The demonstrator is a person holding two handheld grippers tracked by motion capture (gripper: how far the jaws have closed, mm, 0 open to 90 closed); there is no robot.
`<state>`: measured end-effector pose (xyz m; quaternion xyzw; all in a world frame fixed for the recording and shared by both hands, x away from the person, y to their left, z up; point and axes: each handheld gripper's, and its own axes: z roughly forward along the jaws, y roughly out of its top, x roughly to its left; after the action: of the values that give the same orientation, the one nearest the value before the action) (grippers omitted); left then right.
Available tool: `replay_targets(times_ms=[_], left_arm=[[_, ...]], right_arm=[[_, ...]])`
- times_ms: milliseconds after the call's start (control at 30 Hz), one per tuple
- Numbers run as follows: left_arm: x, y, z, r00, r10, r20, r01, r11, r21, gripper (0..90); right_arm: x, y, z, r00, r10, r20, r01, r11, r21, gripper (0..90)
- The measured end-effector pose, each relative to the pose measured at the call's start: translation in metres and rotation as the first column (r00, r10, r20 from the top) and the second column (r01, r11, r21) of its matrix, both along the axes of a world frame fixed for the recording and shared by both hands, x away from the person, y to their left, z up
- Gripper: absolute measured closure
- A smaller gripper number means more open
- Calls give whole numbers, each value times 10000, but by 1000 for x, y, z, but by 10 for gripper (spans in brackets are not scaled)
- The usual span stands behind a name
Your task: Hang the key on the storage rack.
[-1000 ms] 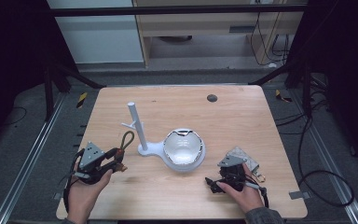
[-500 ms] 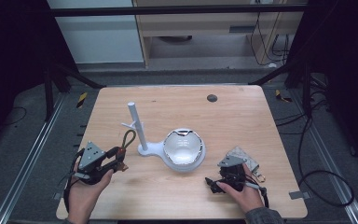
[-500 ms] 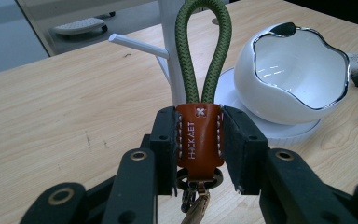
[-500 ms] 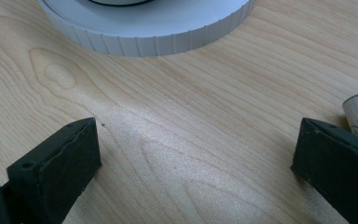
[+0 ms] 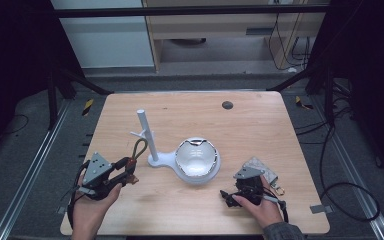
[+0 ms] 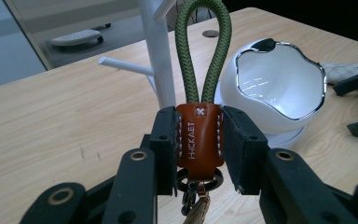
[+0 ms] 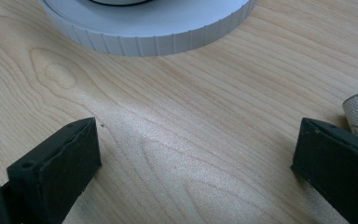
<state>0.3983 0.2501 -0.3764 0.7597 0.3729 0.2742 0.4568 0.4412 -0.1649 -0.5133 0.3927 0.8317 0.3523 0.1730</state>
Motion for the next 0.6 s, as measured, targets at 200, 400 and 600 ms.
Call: replay_targets(times_ms=[200, 400, 600], left_arm=[[-2, -2, 9, 9996, 52, 279, -45, 9996, -267, 658], [3, -1, 10, 9992, 256, 319, -242, 9988, -417, 658], [16, -2, 3, 9990, 448, 22, -447, 9984, -358, 657]], right_arm=[[0, 0, 0, 10000, -11, 2, 11, 10000, 16, 7], [0, 0, 0, 10000, -6, 0, 6, 10000, 19, 7], [0, 0, 0, 10000, -6, 0, 6, 10000, 17, 7]])
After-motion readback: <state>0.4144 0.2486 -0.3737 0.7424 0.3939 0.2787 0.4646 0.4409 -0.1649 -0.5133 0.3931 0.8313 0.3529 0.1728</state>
